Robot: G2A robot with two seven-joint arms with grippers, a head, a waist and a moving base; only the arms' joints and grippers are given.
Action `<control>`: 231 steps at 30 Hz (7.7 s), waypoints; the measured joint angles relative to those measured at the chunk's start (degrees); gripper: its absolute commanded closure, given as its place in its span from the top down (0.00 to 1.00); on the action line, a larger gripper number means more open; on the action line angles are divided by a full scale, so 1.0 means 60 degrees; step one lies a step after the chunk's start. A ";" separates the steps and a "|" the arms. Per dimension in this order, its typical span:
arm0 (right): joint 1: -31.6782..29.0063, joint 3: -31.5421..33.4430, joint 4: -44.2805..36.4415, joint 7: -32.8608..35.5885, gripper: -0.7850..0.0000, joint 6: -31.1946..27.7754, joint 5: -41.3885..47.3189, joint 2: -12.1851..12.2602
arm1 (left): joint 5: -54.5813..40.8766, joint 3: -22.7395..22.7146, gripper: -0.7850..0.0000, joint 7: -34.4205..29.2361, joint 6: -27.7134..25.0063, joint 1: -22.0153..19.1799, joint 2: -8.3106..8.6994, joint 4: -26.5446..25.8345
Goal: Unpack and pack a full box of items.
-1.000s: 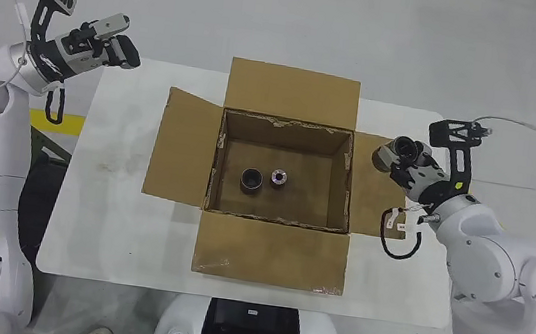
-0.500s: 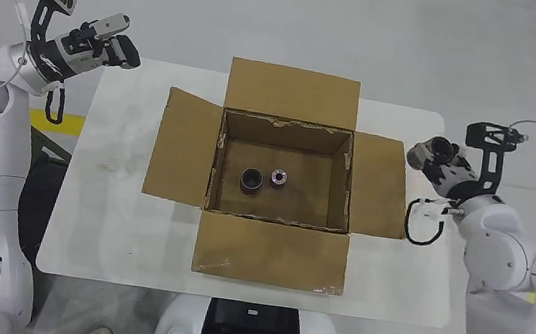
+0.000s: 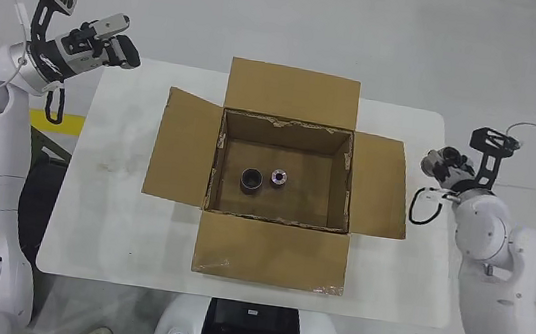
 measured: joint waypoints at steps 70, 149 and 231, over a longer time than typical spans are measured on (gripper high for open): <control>-0.1323 -0.0236 -0.2759 -0.1634 1.00 -0.1027 -0.0230 -0.0156 | 0.0000 0.0000 1.00 0.0000 0.0000 0.0000 0.0000 0.0000; 0.4124 -0.7026 0.1827 0.2068 1.00 -0.5179 0.0156 -0.1033 | 0.0000 0.0000 1.00 0.0000 0.0000 0.0000 0.0000 0.0000; 0.1408 -0.3326 -0.3855 0.4988 0.00 -0.5356 -0.0577 -0.0335 | 0.0000 0.0000 1.00 0.0000 0.0000 0.0000 0.0000 0.0000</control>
